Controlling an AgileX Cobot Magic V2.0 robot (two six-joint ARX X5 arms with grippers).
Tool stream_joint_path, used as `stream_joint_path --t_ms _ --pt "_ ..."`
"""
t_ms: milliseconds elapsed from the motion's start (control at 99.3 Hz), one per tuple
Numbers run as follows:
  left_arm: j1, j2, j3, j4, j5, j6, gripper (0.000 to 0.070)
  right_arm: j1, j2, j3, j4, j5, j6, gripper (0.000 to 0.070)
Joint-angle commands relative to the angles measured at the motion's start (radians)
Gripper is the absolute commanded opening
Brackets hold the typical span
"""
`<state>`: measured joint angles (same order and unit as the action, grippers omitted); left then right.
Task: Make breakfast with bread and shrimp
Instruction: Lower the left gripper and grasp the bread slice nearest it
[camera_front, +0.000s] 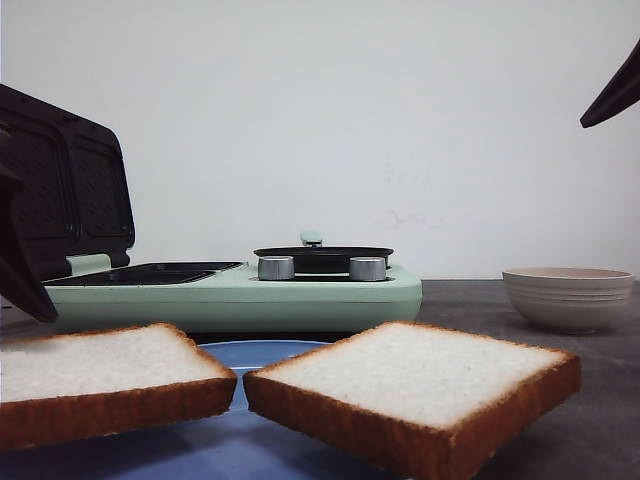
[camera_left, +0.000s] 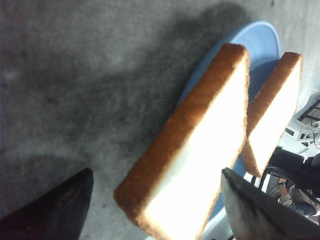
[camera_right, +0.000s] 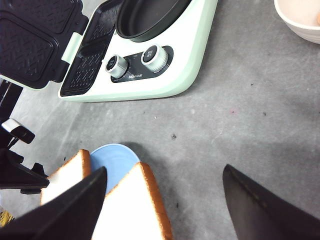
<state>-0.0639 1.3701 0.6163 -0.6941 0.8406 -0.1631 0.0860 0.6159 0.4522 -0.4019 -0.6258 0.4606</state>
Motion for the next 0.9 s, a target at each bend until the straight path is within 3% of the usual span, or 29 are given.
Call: stream_joint_path --t_ms 0,363,433,574,705,886 --pt "-0.005 0.02 0.013 0.009 0.007 0.019 0.0434 0.004 0.001 0.008 0.013 -0.003 -0.005 0.0456" --pt "-0.05 0.062 0.013 0.05 0.006 0.019 0.0417 0.004 0.001 0.008 0.013 -0.003 -0.005 0.0456" --pt "-0.05 0.062 0.013 0.059 0.006 0.019 0.0319 0.004 0.001 0.008 0.013 -0.003 -0.004 0.0456" --pt "-0.05 0.062 0.013 0.067 0.006 0.029 0.0 0.004 0.001 0.008 0.013 -0.003 -0.004 0.0456" --pt "-0.05 0.062 0.013 0.065 0.006 0.071 0.0 0.004 0.001 0.008 0.013 -0.002 -0.004 0.0455" --pt "-0.05 0.059 0.023 0.049 0.016 0.065 0.0 0.004 0.001 0.008 0.013 -0.002 -0.004 0.0456"
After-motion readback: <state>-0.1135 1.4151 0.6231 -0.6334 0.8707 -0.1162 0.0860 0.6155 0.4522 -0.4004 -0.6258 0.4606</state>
